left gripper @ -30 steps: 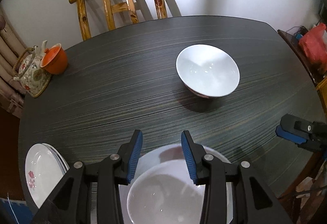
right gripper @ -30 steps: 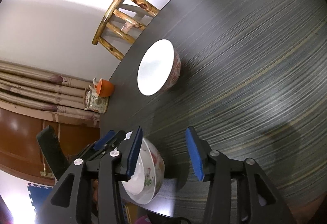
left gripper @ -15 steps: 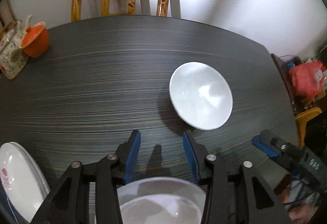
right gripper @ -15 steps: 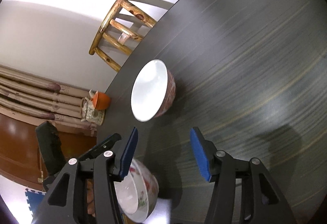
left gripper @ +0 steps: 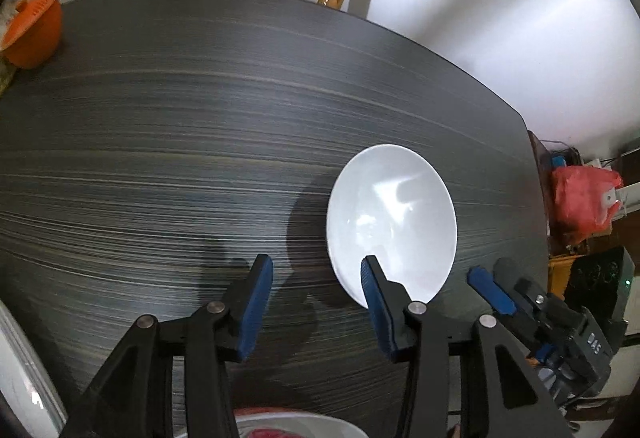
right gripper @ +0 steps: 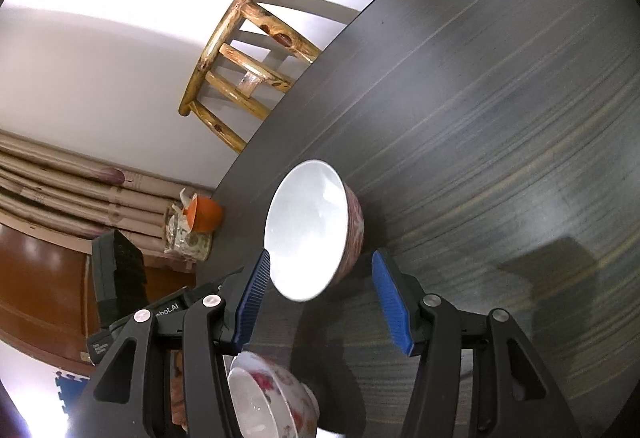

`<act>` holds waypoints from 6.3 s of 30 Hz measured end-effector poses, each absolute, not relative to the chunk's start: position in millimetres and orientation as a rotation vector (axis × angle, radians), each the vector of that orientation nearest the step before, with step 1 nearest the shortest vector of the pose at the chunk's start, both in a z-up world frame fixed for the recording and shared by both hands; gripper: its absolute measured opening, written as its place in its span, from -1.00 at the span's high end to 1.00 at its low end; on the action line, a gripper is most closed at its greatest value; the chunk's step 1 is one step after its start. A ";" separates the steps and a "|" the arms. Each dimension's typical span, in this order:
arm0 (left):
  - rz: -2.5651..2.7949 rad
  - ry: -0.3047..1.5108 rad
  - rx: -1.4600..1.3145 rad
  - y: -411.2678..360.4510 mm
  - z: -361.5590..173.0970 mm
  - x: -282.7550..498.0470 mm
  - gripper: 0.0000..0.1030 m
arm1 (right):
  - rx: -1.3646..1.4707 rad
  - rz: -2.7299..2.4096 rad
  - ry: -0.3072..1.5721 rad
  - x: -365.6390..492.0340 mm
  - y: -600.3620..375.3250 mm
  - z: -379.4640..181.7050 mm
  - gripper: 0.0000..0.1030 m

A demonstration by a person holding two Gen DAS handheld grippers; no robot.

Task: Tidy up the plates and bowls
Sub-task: 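Move both grippers to the pink-patterned bowl, then close both grippers on the rim of the pink-patterned bowl, then carry the pink-patterned bowl onto the bowl stack and lower it, then open both grippers to release the pink-patterned bowl, then lift both grippers away from the bowl stack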

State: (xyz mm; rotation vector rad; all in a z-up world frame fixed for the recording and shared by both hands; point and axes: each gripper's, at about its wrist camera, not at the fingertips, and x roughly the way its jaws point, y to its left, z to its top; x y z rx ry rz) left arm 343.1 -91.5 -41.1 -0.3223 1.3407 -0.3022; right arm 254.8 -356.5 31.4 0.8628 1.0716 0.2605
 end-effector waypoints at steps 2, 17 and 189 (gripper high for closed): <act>-0.297 1.351 -0.327 -94.4 -45.9 343.1 0.10 | 0.858 0.263 1.080 259.8 -356.3 28.0 0.00; -0.347 1.332 -0.344 -106.7 -63.8 356.4 0.10 | 0.852 0.256 1.123 283.3 -354.8 4.2 0.00; -0.132 0.838 0.062 -10.4 10.5 41.9 0.15 | 0.048 0.093 0.576 -11.9 -202.7 74.2 -0.98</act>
